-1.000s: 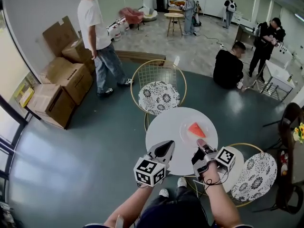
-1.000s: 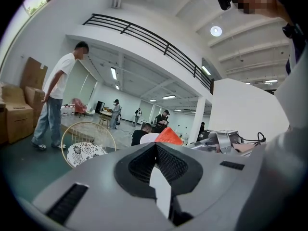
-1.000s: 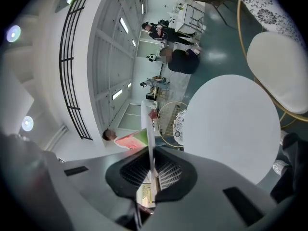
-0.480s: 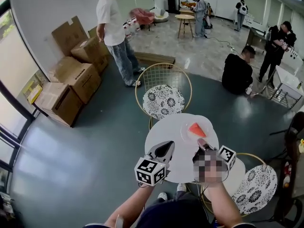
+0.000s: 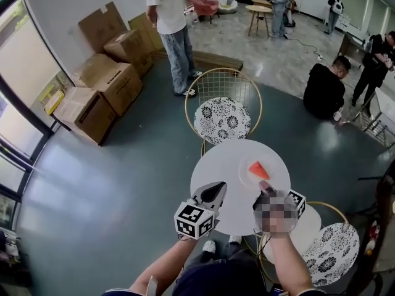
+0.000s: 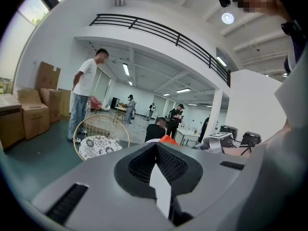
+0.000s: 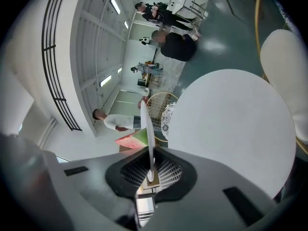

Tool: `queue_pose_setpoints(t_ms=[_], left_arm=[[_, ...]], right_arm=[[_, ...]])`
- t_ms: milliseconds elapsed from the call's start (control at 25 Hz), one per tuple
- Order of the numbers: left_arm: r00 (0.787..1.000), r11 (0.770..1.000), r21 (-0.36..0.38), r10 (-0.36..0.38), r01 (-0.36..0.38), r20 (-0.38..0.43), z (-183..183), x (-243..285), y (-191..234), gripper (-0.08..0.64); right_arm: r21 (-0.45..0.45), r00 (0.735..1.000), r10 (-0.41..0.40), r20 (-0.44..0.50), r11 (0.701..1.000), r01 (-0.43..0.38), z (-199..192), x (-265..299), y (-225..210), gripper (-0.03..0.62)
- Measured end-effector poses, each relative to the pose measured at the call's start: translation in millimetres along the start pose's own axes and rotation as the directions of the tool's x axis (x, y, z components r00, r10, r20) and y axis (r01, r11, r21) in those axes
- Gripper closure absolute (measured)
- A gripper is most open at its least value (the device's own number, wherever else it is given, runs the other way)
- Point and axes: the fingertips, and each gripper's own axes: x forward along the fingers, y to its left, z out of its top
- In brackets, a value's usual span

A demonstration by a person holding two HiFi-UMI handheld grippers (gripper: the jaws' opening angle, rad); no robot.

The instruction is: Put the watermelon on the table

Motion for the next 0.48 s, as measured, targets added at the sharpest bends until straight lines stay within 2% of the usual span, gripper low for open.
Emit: queue_pose_setpoints(t_ms=[280,480], left_arm=[[0.998,1.000,-0.020,0.003,-0.004,-0.056,-24,25,13,0.555],[0.997,1.000,-0.024,0.001,-0.003,-0.082,-34,54,18,0.555]], right_arm=[[0.009,0.993,-0.105,-0.058,0.994,0.106,9,39,-60,0.571],[0.006,0.986,-0.143,-0.090,0.990,0.144,20,68,-86,0.571]])
